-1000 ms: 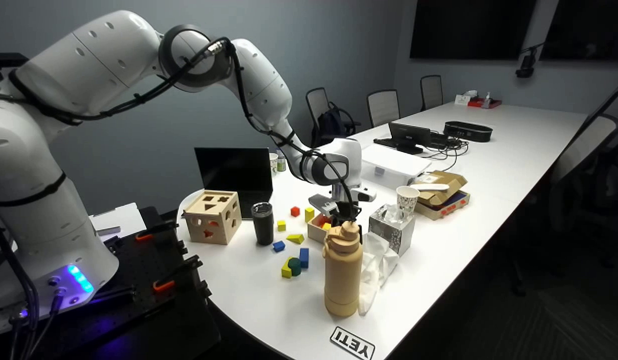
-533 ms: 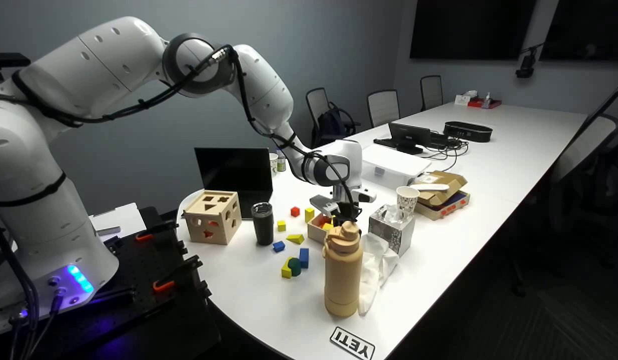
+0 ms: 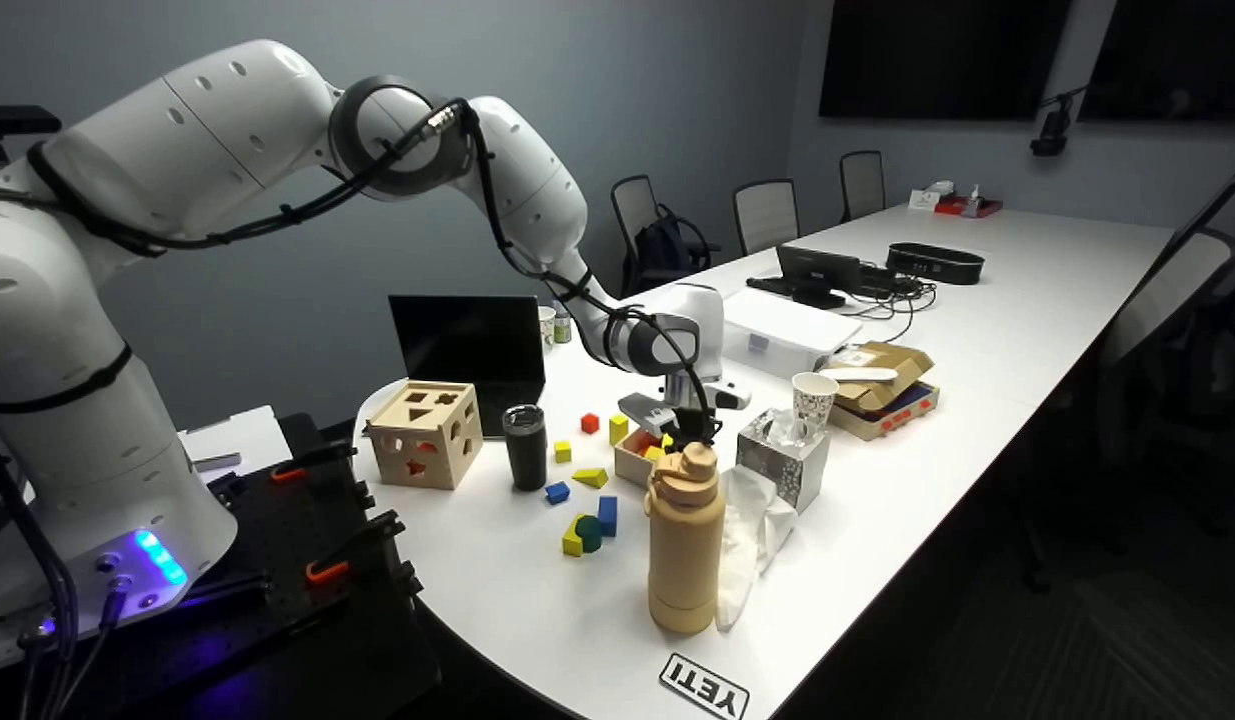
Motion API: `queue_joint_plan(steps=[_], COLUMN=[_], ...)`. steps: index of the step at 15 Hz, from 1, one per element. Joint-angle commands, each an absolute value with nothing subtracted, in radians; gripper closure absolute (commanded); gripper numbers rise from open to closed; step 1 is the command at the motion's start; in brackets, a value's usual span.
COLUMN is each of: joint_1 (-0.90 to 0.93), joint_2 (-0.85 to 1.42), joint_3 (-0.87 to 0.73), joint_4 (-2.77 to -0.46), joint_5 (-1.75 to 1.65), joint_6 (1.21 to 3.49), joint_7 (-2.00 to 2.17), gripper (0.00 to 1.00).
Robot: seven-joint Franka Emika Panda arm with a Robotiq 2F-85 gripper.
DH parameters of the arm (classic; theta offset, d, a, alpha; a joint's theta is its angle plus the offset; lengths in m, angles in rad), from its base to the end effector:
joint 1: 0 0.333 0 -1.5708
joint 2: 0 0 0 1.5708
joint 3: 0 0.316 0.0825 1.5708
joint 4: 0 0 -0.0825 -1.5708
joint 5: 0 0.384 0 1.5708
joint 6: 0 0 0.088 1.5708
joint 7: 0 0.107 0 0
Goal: Use a napkin to wipe the laptop screen
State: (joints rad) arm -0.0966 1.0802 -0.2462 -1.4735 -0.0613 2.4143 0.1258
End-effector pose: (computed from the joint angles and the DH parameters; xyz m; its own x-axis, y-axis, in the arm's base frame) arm 0.6459 -0.2086 0.0331 0.9445 -0.3123 -0.1017 -0.2772 -0.9241 0.2632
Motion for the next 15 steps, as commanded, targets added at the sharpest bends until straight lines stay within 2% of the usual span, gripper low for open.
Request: queue_joint_plan(steps=[1,7,15], joint_1=[-0.082,-0.040,-0.077], joint_2=[1.022,0.830,0.606], joint_3=[-0.248,-0.237,-0.042], joint_4=[-1.473,-1.501,-1.539], joint_5=[-0.067,-0.094,0.057], joint_6=[2.310,2.081,1.943], joint_7=[0.172,0.191,0.044], gripper=[1.00,1.00,1.00])
